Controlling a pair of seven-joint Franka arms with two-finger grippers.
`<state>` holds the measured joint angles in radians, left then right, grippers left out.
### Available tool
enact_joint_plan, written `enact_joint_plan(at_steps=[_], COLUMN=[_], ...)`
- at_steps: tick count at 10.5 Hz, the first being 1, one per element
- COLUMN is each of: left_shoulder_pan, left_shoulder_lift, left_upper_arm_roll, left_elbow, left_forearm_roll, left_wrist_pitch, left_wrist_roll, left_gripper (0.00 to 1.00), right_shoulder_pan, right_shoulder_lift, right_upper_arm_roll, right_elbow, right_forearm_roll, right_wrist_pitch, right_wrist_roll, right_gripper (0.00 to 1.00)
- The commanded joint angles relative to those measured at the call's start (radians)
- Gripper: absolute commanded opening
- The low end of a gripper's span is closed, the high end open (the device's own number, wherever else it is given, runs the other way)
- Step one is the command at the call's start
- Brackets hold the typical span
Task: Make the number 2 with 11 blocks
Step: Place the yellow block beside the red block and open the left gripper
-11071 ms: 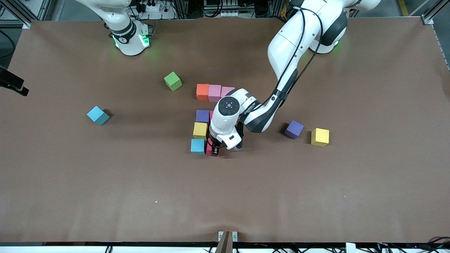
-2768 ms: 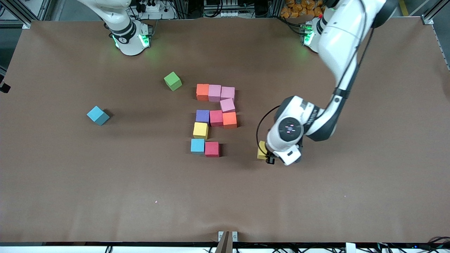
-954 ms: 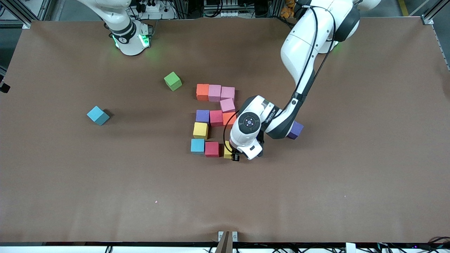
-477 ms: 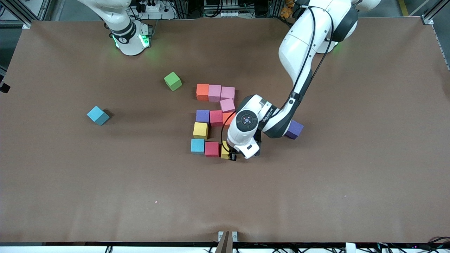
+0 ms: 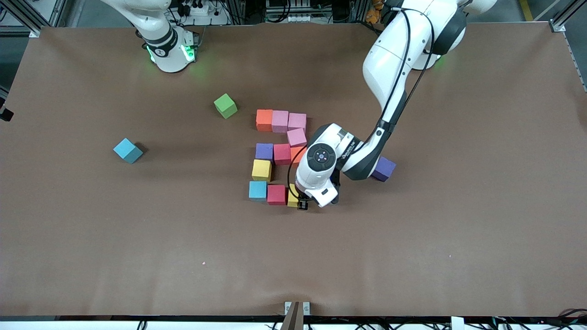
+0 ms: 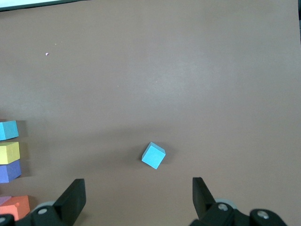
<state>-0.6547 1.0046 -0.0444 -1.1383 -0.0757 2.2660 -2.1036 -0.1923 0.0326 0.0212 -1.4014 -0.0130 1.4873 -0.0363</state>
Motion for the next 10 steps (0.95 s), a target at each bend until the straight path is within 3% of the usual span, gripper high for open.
enact_joint_plan(at_steps=[1,6,10], left_shoulder_pan=[-0.031,-0.023,0.047], left_shoulder_lift=[0.016,-0.041,-0.156], left_upper_arm_roll=[0.021,0.017,0.044], left_elbow=[0.029,0.026,0.02], left_forearm_roll=[-0.018,-0.018,-0.003], left_wrist_pitch=[0.009,-0.068,-0.161], left_wrist_roll=[-0.006,-0.004,-0.001], left_gripper=[1.0,1.0,1.0], right_shoulder_pan=[-0.016,-0.013,-0.015], right_shoulder_lift=[-0.002,0.0,0.0], right_upper_arm_roll=[0.008,0.011,0.01], right_elbow=[0.012,0.012,0.012], right_forearm_roll=[0.008,0.01,0.008], right_wrist_pitch=[-0.013,-0.013,-0.013], right_wrist_roll=[-0.01,-0.007,-0.004], right_gripper=[1.0,1.0,1.0])
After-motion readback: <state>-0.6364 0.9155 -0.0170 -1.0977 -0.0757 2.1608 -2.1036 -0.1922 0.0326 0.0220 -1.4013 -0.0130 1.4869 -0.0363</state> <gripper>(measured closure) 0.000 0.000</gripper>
